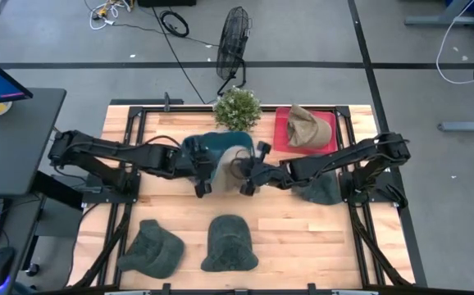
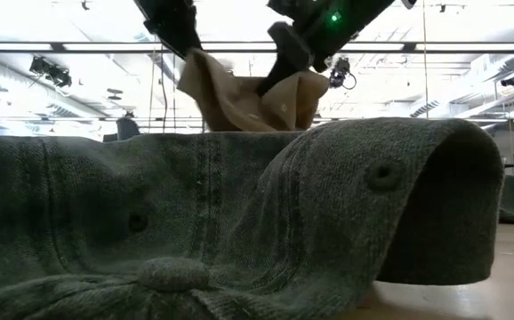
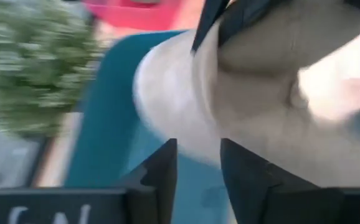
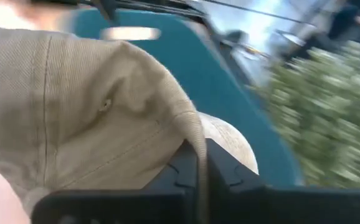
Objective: Pick & Place hat
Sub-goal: Put the brown cap into the red bin
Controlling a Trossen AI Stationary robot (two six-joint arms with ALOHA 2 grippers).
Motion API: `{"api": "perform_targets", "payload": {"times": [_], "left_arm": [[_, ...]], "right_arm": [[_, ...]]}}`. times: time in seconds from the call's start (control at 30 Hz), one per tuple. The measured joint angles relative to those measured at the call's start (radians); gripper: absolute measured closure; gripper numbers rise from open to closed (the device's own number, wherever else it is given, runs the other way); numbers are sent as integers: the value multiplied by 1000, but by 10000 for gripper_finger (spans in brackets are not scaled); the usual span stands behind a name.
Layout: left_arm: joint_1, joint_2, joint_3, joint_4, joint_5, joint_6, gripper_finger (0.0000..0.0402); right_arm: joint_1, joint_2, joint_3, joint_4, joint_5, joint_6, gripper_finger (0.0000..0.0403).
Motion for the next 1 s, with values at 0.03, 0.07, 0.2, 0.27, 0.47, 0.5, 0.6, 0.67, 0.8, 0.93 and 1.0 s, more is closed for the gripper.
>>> {"api": "perform_targets", "payload": {"times": [0.03, 0.07, 0.2, 0.27, 0.47, 0.5, 0.6, 0.67, 0.8, 0.93, 1.0], "left_arm": [[0, -11, 0, -4, -45, 7, 262], [0, -24, 0, -6, -95, 13, 254], [-1, -87, -1, -14, -221, 17, 230], [-1, -120, 0, -11, -227, 16, 224], [-5, -178, 0, -39, -226, -33, 227], [-5, -182, 0, -48, -225, -35, 228], [-6, -188, -1, -84, -224, -37, 229], [-6, -187, -1, -95, -224, -37, 229], [-6, -187, -1, -100, -221, -37, 229], [-6, -187, -1, -104, -219, -37, 229], [-6, -187, -1, -105, -219, -37, 229]], "right_arm": [[-2, -8, 0, -25, 36, 15, 396], [-4, -19, 0, -60, 82, 37, 396], [-17, -91, -3, -140, 178, 122, 391], [-23, -136, -2, -145, 183, 138, 391], [-34, -283, -1, -195, 234, 165, 391], [-40, -310, -1, -234, 270, 189, 391], [-81, -385, 0, -402, 394, 333, 391], [-131, -424, 0, -560, 448, 506, 391], [-256, -446, -1, -966, 443, 936, 391], [-355, -439, -53, -1148, 374, 1243, 391], [-391, -436, -99, -1131, 308, 1275, 391]]}}
